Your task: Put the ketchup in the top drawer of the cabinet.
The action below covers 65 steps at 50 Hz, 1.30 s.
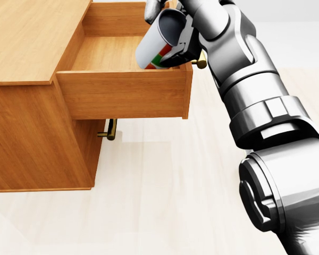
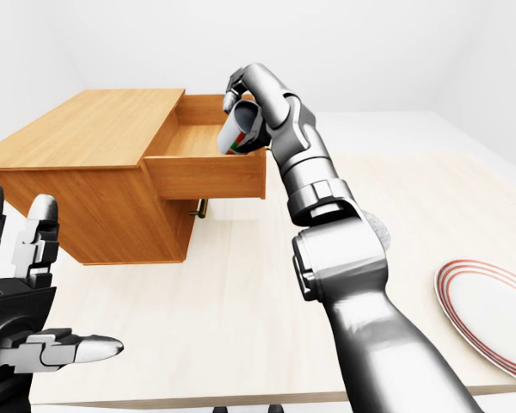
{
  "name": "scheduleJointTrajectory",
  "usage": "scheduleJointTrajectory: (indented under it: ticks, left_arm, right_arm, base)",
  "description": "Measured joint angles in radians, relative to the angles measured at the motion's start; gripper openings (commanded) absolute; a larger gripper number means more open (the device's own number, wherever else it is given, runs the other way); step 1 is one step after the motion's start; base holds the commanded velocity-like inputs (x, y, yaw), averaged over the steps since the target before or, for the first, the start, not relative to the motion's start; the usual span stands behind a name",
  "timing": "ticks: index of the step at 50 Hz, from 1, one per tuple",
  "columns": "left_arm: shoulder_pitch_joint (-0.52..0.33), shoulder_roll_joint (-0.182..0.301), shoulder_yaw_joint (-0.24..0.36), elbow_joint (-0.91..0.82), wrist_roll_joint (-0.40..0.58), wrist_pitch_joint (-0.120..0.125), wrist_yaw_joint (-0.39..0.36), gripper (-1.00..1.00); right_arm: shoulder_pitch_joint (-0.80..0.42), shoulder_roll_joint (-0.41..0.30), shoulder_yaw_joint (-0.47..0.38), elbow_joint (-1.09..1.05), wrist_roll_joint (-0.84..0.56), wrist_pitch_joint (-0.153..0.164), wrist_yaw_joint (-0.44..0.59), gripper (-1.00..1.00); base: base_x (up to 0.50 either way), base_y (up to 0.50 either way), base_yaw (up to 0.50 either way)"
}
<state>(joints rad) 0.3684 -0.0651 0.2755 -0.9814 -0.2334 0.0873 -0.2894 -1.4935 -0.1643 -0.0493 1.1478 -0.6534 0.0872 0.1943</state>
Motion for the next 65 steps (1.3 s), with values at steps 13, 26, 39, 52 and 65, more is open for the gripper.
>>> scheduleJointTrajectory:
  ticks: [13, 26, 39, 52, 65]
  left_arm:
    - [0.0, -0.001, 0.0, 0.001, 0.002, 0.0, -0.003, 1.0]
    - [0.0, 0.0, -0.011, 0.011, 0.011, 0.0, 0.0, 1.0]
    - [-0.001, 0.002, -0.02, 0.019, 0.016, 0.0, 0.003, 1.0]
    - [0.007, 0.003, -0.033, 0.023, 0.023, 0.0, 0.005, 1.0]
    - [0.01, 0.003, -0.028, 0.013, 0.016, 0.0, 0.003, 1.0]
  right_arm:
    - [0.0, 0.001, 0.001, 0.0, 0.0, 0.0, -0.007, 1.0]
    - [-0.012, -0.006, 0.005, -0.003, -0.009, 0.0, -0.012, 1.0]
    - [-0.049, -0.022, 0.005, -0.011, -0.013, 0.0, -0.005, 1.0]
    - [-0.147, -0.059, 0.005, -0.043, -0.005, 0.0, 0.02, 1.0]
    - [-0.229, -0.094, -0.003, -0.123, 0.033, 0.0, 0.079, 1.0]
  base:
    - [0.0, 0.0, 0.0]
    - [0.0, 0.0, 0.0]
    - [0.0, 0.0, 0.0]
    - [0.0, 0.0, 0.0]
    - [0.0, 0.0, 0.0]
